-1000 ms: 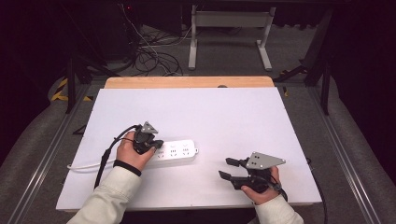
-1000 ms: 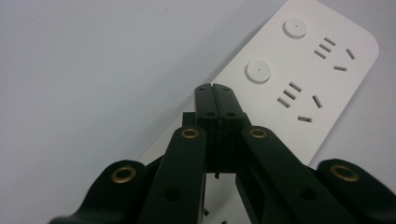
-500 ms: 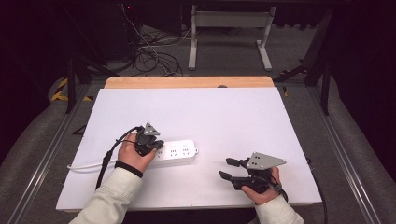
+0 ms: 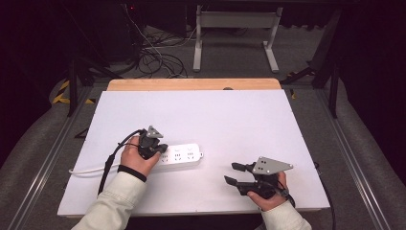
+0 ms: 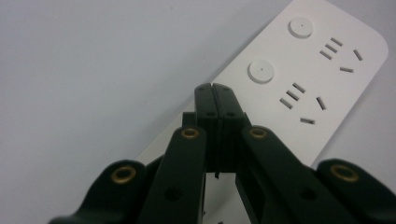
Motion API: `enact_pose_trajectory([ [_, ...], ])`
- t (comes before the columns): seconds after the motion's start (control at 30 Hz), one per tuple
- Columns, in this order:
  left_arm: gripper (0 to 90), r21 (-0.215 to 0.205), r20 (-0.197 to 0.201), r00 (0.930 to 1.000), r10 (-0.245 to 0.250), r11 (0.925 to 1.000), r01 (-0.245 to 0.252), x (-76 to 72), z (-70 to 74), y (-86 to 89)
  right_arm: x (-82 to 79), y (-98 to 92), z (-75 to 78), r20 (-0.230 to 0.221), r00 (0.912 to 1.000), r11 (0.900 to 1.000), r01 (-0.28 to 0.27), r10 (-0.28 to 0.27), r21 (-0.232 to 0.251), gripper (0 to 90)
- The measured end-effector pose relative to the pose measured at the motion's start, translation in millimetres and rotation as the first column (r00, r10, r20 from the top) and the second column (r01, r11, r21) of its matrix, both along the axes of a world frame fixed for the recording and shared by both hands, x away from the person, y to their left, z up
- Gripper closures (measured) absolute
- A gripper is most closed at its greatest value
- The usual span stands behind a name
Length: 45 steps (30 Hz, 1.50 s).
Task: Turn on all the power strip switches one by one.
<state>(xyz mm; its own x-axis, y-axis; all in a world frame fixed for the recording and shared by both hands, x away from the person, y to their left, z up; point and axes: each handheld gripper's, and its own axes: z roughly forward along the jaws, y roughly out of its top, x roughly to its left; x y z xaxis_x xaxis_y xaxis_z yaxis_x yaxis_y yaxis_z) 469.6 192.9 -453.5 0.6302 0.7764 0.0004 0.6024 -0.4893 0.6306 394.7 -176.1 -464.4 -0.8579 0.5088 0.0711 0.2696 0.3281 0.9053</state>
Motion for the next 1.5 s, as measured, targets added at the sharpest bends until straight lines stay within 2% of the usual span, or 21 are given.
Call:
enact_pose_trajectory([
  [0.2,90.0,0.001,0.001,1.0000,-0.007,1.0000,0.007,-0.6,0.3,0.8,-0.4,0.0,0.3,0.002,1.0000,1.000,-0.002,0.002,0.000,46.2],
  [0.23,90.0,0.007,0.002,0.9999,-0.016,0.9998,0.016,-1.4,0.9,0.2,-0.4,0.0,0.3,0.002,1.0000,1.000,-0.002,0.002,0.000,46.2],
  [0.27,90.0,-0.006,0.009,0.9986,-0.052,0.9986,0.052,-3.8,2.1,-0.6,-0.4,-0.4,0.5,0.002,1.0000,1.000,-0.001,0.001,0.002,46.2],
  [0.3,90.0,-0.006,0.009,0.9986,-0.052,0.9986,0.052,-3.8,2.1,-0.6,-0.4,-0.4,0.5,0.002,1.0000,1.000,-0.001,0.001,0.002,46.2],
  [0.33,90.0,-0.004,0.030,0.9982,-0.053,0.9986,0.053,-5.6,3.1,-0.6,-0.1,-0.6,0.4,0.002,1.0000,1.000,0.000,0.000,0.004,46.2],
  [0.37,90.0,-0.027,0.065,0.9970,-0.043,0.9986,0.045,-7.3,6.0,1.4,0.0,-0.6,0.3,0.001,1.0000,1.000,0.001,-0.001,0.002,46.2],
  [0.4,90.0,-0.045,0.072,0.9966,-0.040,0.9980,0.043,-7.0,8.2,2.8,0.2,-0.4,-0.1,-0.002,1.0000,1.000,0.000,0.000,0.001,46.2],
  [0.53,90.0,-0.106,0.065,0.9971,-0.040,0.9933,0.047,-8.1,13.4,1.8,0.6,0.3,-0.7,-0.003,1.0000,1.000,-0.003,0.003,-0.002,46.2],
  [0.63,90.0,-0.105,0.070,0.9963,-0.050,0.9929,0.057,-7.5,19.0,1.4,0.6,-0.4,-0.4,-0.001,1.0000,1.000,-0.001,0.001,-0.001,46.2],
  [0.77,90.0,-0.132,0.063,0.9958,-0.066,0.9886,0.073,-6.7,20.8,-3.3,0.4,-0.2,-0.5,-0.002,1.0000,1.000,-0.003,0.003,0.000,46.2],
  [0.9,90.0,-0.111,0.064,0.9941,-0.088,0.9894,0.094,-3.2,17.1,-11.8,0.5,-0.2,-0.6,-0.004,1.0000,1.000,-0.003,0.003,0.000,46.2],
  [1.23,90.0,-0.103,0.047,0.9941,-0.098,0.9894,0.102,9.4,2.6,-21.1,1.0,-0.8,-1.6,-0.010,0.9999,1.000,-0.006,0.007,0.007,46.2],
  [1.37,90.0,-0.101,0.035,0.9941,-0.103,0.9892,0.106,10.2,0.1,-22.9,0.9,-1.1,-1.4,-0.010,0.9999,1.000,-0.005,0.005,0.008,46.2],
  [1.5,90.0,-0.082,0.038,0.9936,-0.107,0.9906,0.109,10.1,-1.6,-24.3,1.0,-0.6,-1.6,-0.011,0.9999,1.000,-0.006,0.006,0.006,46.2],
])
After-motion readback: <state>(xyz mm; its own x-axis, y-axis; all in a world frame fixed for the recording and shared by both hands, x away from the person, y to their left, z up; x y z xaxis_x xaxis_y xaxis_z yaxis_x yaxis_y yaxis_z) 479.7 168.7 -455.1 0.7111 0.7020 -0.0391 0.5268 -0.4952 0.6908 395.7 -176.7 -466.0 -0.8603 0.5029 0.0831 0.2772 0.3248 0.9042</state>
